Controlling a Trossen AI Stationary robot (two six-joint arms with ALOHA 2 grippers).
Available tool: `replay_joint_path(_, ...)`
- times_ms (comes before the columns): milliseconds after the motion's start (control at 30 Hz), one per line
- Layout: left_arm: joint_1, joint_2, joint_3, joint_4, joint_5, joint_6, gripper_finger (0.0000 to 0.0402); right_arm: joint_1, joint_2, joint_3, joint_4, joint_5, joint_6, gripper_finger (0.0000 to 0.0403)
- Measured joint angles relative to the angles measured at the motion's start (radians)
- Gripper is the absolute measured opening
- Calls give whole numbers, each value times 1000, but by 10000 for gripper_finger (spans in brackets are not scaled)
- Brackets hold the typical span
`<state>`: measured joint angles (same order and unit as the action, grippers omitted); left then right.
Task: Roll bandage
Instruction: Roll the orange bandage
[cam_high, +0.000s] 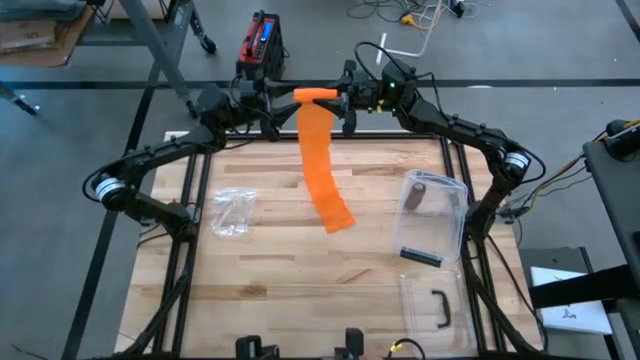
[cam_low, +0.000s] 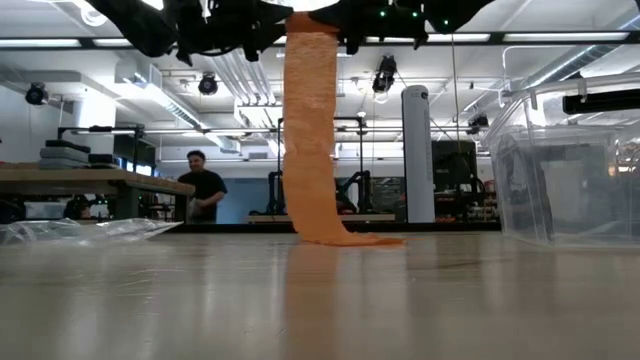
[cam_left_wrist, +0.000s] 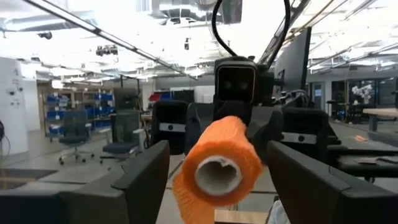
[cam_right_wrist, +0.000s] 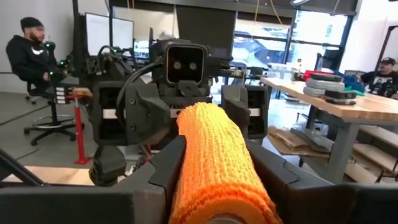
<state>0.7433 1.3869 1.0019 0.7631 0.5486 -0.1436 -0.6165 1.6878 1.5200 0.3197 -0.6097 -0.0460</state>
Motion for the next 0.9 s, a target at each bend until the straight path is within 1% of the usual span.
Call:
replay_joint_path(167,0,1,0,-3,11,29,254,9,0,0,0,0,0,123)
replay_joint_path(300,-1,1,0,-3,16,29,241,16,0,0,3,0,0,118)
replay_joint_path(400,-4,1,0,-1,44,30,231,27,0,0,14,0,0,119)
replay_joint_path(567,-17,1,0,22,48,30,218,45,0,0,44,8,-2,122)
replay_joint_path(700,-25,1,0,22,49,54,207,48,0,0,45,11,0,116)
replay_joint_path(767,-26,1,0,24,70,57,201,48,0,0,45,28,0,113)
replay_joint_path(900,-32,1,0,25,60,57,185,49,0,0,39,52,0,116)
